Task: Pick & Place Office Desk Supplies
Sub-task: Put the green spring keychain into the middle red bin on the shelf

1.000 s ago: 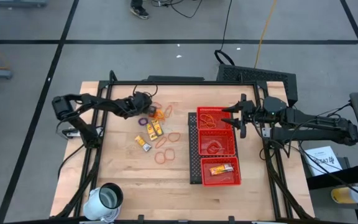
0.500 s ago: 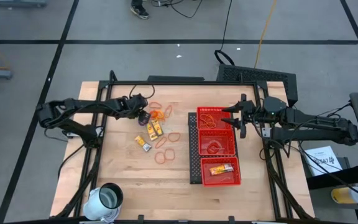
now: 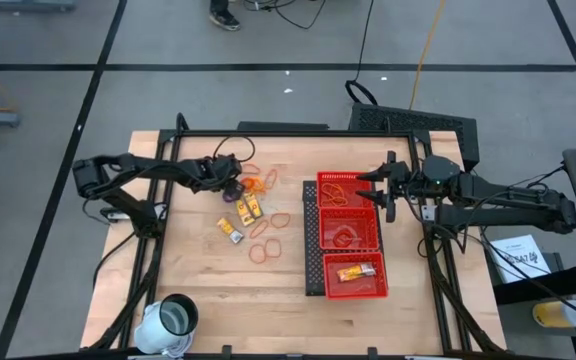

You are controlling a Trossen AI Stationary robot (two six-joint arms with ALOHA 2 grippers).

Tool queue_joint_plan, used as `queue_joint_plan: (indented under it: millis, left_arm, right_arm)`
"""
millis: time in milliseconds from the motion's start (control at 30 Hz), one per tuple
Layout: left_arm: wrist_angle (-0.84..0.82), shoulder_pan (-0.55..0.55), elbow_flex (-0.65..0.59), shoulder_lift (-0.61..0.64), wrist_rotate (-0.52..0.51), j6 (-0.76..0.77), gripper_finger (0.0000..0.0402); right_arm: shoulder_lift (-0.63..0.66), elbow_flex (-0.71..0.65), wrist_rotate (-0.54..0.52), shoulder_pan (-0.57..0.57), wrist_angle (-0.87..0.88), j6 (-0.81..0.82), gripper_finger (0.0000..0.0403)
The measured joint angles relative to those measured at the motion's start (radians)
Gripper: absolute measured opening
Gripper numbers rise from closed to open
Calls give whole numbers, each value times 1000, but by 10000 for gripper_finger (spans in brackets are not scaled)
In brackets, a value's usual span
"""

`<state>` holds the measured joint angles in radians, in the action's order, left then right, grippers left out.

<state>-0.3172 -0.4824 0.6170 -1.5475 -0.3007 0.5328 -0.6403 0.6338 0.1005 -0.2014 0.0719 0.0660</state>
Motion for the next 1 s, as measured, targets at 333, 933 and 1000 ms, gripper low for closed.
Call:
queue_joint_plan:
  millis: [333, 933, 1000]
  left_arm:
    - [28, 0, -2, -26, 41, 60, 106]
    - [30, 32, -9, 185, -19, 41, 14]
    - [29, 55, -10, 235, -20, 33, 10]
  right_arm:
    - [0, 0, 0, 0, 0, 1, 186]
    - [0, 0, 0, 0, -1, 1, 181]
    - [0, 0, 0, 0, -2, 1, 181]
